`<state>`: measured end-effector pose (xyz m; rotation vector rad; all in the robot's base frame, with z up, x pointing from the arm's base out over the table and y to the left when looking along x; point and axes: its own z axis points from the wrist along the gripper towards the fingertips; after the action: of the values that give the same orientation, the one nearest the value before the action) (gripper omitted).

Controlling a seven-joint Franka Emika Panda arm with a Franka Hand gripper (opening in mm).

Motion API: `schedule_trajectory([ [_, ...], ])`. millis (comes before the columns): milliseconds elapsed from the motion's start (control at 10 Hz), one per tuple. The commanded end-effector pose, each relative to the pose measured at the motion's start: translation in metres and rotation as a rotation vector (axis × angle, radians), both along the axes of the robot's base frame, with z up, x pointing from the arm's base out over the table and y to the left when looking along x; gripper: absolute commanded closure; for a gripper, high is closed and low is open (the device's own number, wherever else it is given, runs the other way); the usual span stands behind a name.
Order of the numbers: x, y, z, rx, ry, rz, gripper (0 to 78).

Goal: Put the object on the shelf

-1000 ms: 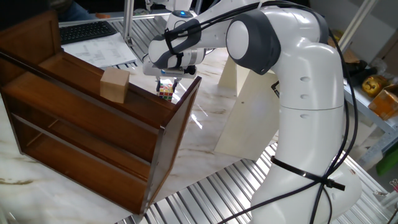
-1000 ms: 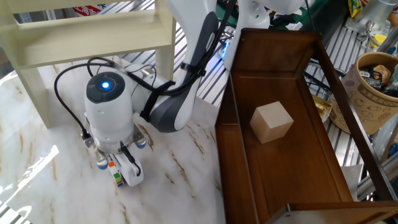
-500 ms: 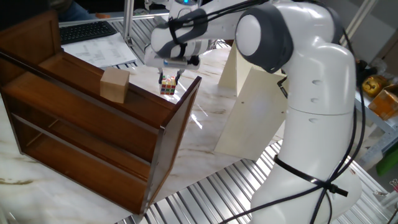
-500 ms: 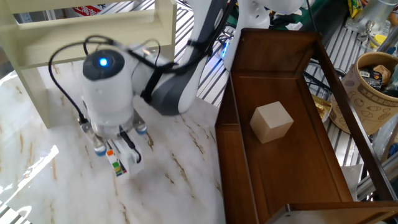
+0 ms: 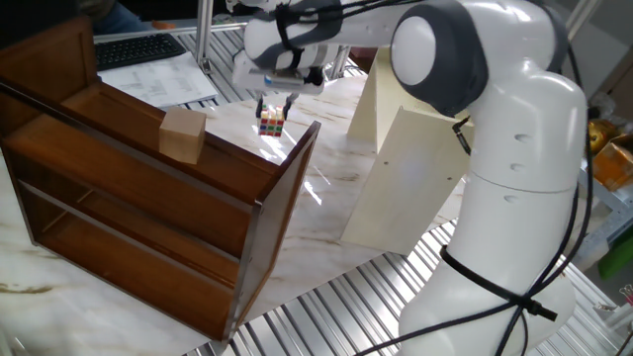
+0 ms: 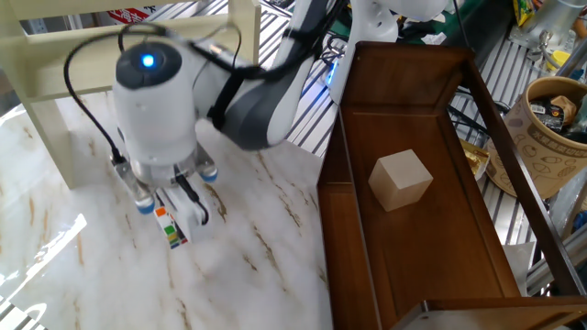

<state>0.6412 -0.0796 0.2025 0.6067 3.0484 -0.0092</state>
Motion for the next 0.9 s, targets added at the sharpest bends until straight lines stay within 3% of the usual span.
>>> schedule_trajectory([
  [100, -0.002, 0.002, 0.023, 0.000, -0.003, -0.014, 76.1],
  [500, -0.001, -0.007, 0.039, 0.000, 0.006, -0.019, 76.1],
  [900, -0.001, -0.007, 0.039, 0.002, 0.013, -0.044, 76.1],
])
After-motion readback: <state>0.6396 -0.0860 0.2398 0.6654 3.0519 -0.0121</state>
